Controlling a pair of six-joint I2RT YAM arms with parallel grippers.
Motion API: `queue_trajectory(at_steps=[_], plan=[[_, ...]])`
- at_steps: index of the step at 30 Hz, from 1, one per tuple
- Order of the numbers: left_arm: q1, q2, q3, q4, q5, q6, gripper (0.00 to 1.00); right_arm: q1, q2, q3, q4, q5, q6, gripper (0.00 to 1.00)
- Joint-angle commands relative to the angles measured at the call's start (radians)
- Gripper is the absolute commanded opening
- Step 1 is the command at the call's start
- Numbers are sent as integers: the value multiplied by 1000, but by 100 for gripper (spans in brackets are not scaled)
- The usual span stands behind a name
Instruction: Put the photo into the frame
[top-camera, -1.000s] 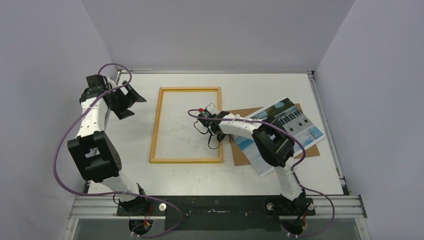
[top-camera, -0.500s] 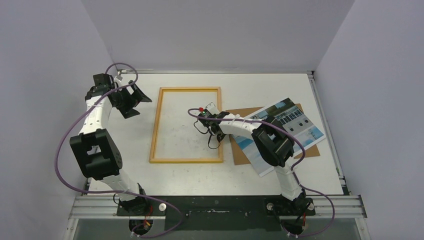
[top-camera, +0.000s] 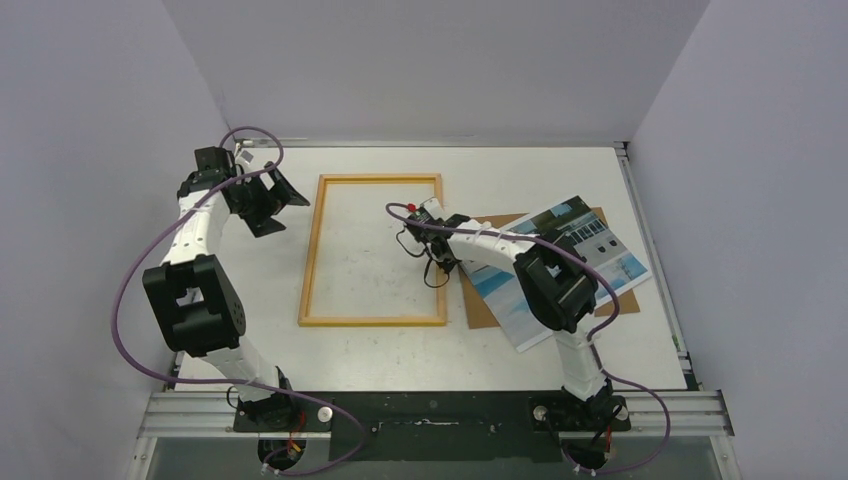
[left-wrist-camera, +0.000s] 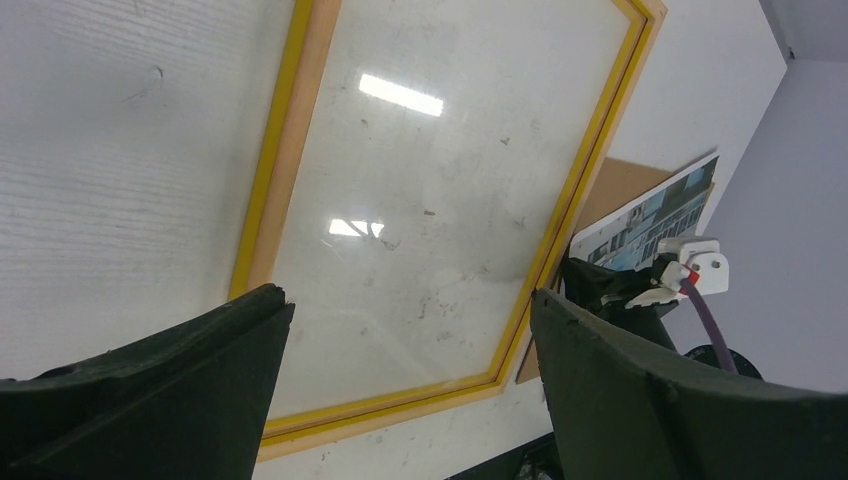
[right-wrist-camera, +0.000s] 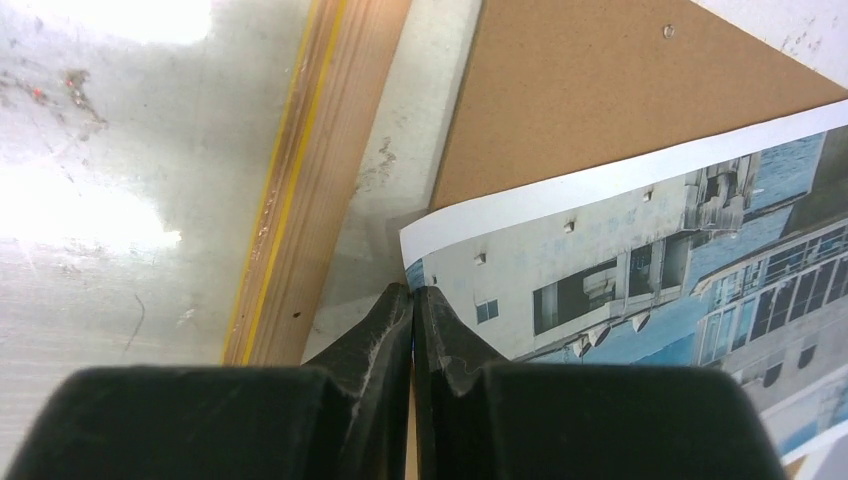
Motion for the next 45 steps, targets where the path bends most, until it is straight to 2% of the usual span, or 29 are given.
queue_trajectory(at_steps=[1, 11, 15, 18, 23, 26, 31, 36, 42, 45], plan=[[-15, 1, 28, 13, 15, 14, 88, -40, -105, 2, 28, -81, 59, 4], [-68, -21, -26, 76, 45, -11, 88, -55, -188, 59, -25, -42, 101, 0], [-145, -128, -179, 313, 108, -53, 91, -56, -166, 184, -123, 4, 133, 0], [-232, -216, -321, 497, 67, -101, 94, -61, -135, 278, -193, 4, 171, 0], [-362, -282, -533, 906, -4, -239, 97, -75, -73, 418, -246, -50, 251, 0], [-445, -255, -605, 1077, -37, -273, 97, -80, -38, 485, -273, -83, 303, 0], [-578, -174, -613, 1223, -74, -266, 95, -91, -10, 552, -302, -147, 359, 0], [-641, -64, -592, 1346, -36, -279, 82, -113, -12, 552, -290, -203, 410, 0], [-697, 16, -563, 1398, -50, -285, 80, -138, -22, 537, -270, -228, 444, 0], [-720, 47, -571, 1481, -70, -292, 80, -143, -23, 530, -260, -242, 460, 0]])
